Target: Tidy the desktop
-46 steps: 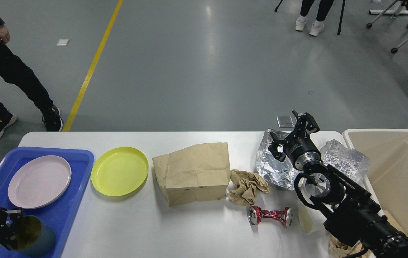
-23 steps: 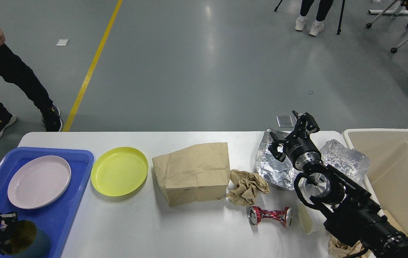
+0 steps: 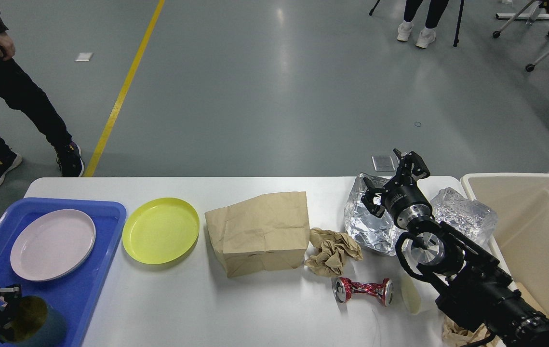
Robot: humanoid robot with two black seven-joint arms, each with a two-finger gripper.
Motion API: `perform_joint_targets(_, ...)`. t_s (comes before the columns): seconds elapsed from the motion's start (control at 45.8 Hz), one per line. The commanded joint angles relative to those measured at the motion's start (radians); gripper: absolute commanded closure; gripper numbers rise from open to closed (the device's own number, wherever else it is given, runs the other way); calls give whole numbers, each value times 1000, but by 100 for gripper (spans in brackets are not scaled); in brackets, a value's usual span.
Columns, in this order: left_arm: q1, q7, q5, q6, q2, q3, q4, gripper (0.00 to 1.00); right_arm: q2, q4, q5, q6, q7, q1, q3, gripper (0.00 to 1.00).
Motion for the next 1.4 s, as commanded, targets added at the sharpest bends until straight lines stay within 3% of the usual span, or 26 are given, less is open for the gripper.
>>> perform_joint_targets(0.0,0,0,0,0,-1,0,0,4,0,0,0,1,0,0,0,0)
perform_joint_targets(0.852,-18,4,6,0,34,8,0,4,0,0,0,1,0,0,0,0)
perform_joint_targets(1.093,-145,-3,6,0,51,139,11,4,0,0,0,0,0,0,0,0)
perform_joint_targets(1.377,-380,7,17,0,40,152,15,4,0,0,0,0,0,0,0,0)
